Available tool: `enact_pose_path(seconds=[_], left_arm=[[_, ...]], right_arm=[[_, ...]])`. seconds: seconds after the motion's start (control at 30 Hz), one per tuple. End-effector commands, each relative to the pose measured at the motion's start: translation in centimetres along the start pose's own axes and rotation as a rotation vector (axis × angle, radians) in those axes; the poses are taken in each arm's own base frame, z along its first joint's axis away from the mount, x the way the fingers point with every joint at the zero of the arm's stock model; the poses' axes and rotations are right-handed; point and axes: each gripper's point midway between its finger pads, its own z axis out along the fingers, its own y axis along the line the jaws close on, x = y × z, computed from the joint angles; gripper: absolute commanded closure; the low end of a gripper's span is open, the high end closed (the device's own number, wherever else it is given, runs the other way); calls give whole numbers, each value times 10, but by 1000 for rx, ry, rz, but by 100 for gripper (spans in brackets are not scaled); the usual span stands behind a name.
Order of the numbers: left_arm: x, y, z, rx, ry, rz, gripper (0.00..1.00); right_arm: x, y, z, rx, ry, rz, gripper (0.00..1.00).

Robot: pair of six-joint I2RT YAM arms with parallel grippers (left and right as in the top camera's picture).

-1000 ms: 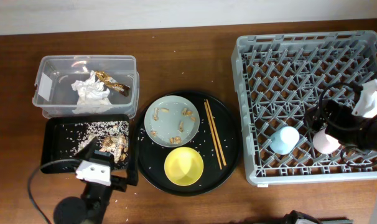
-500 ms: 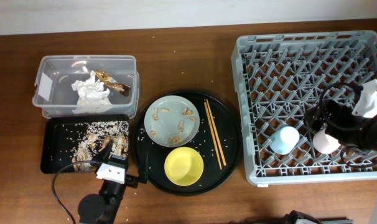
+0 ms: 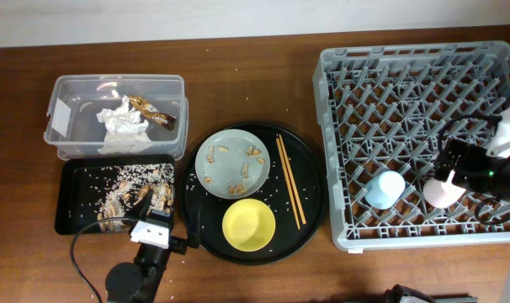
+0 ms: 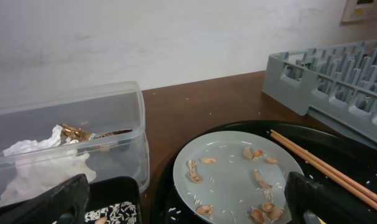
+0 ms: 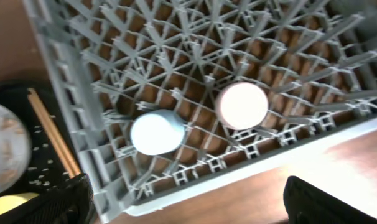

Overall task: Sort waste into correct bins and load items into the dishwasher rack
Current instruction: 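Grasp the yellow bowl with the right gripper and place it in the rack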

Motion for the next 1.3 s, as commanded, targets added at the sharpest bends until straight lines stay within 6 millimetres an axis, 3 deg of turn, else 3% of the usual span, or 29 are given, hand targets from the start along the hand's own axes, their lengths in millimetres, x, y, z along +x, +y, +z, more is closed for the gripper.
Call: enact_pose_path(seconds=[0.0, 0.07, 0.17, 0.2, 0.27, 0.4, 0.47, 0.53, 0.6, 0.7, 0.8, 0.87, 0.9, 1.0, 1.07, 1.13, 1.2, 1.27], left_arm=[[1, -1, 0, 7, -4, 8, 1], [1, -1, 0, 7, -4, 8, 1], [1, -1, 0, 7, -4, 8, 1], [1, -1, 0, 7, -4, 8, 1], [1, -1, 0, 7, -4, 8, 1], [1, -1, 0, 7, -4, 8, 1], [1, -1, 0, 7, -4, 8, 1], [1, -1, 0, 7, -4, 8, 0], [1, -1, 0, 7, -4, 8, 1], [1, -1, 0, 7, -4, 8, 1], [1, -1, 0, 7, -4, 8, 1], [1, -1, 0, 7, -4, 8, 1], [1, -1, 0, 7, -4, 8, 1], [1, -1, 0, 7, -4, 8, 1], [1, -1, 0, 7, -4, 8, 1], [1, -1, 0, 7, -4, 8, 1], [1, -1, 0, 7, -4, 8, 1], [1, -1, 0, 7, -4, 8, 1]], right_arm=[[-4, -7, 2, 39, 0, -7, 1], [-19, 14, 4, -84, -52, 1, 1], [-20, 58, -3, -350, -36, 42, 1], [-15, 97, -21, -593, -7, 38, 1], [5, 124, -32, -664, 37, -69, 1], [69, 178, -31, -499, 142, -365, 2], [95, 194, -13, -373, 168, -415, 5], [137, 222, 11, -350, 242, -477, 13], [183, 248, 47, -334, 332, -518, 28], [226, 271, 99, -298, 411, -586, 36], [239, 282, 140, -237, 446, -576, 40], [248, 285, 164, -201, 470, -582, 53], [250, 283, 169, -186, 481, -582, 59], [243, 278, 176, -148, 455, -576, 63], [247, 282, 170, -190, 488, -591, 62], [238, 286, 155, -243, 451, -638, 54], [210, 295, 118, -338, 325, -647, 46], [190, 288, 106, -325, 236, -629, 35]])
